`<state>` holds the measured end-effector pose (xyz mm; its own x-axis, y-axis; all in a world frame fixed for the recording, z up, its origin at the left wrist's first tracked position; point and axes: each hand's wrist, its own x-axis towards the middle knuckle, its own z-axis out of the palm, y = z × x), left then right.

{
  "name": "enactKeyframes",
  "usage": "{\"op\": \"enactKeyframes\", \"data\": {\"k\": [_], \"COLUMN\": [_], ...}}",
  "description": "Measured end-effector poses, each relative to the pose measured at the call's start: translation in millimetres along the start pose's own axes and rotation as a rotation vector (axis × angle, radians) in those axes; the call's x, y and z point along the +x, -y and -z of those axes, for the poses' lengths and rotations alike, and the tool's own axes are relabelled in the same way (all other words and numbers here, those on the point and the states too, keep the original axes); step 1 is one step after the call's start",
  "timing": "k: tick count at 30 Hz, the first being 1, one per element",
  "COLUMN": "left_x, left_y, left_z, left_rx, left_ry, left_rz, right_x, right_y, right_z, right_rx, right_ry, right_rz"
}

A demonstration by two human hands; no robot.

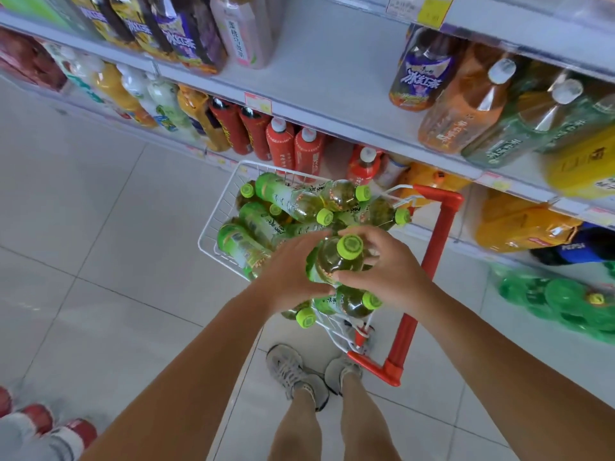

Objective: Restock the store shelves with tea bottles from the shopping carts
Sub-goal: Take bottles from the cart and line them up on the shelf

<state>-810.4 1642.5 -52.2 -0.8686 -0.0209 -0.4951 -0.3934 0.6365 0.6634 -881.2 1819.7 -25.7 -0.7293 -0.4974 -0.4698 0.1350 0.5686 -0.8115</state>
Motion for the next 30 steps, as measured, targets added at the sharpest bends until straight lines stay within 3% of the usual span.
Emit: {"op": "enactKeyframes", "data": {"k": [3, 7, 11, 14, 21, 30], "left_x": [12, 20, 24, 33, 64, 80], "left_y": [-7, -9, -1, 6, 28, 12], "left_z": [7, 18, 35, 51, 81, 140], "left_rx": [-0.253, -0.309, -0.422, -0.477, -0.351, -0.217], "left_ry": [0.035, -0.09, -0.161, -0.152, 0.092, 0.267], "left_rz": [0.002, 0.064, 0.11, 0.132, 0.064, -0.017], "right_x": [7, 12, -8, -23, -18, -30], "right_y": [26, 30, -36, -65, -52, 43], "right_z": [13, 33, 24, -6, -47, -28], "right_rx": [0.071, 0.24, -0.103, -0.16, -0.176, 0.211], "right_ry": [0.003, 0.147, 0.266, 0.135, -0.237, -0.677], "right_rz": [0.049, -0.002, -0.357, -0.438, -0.534, -0.43]}}
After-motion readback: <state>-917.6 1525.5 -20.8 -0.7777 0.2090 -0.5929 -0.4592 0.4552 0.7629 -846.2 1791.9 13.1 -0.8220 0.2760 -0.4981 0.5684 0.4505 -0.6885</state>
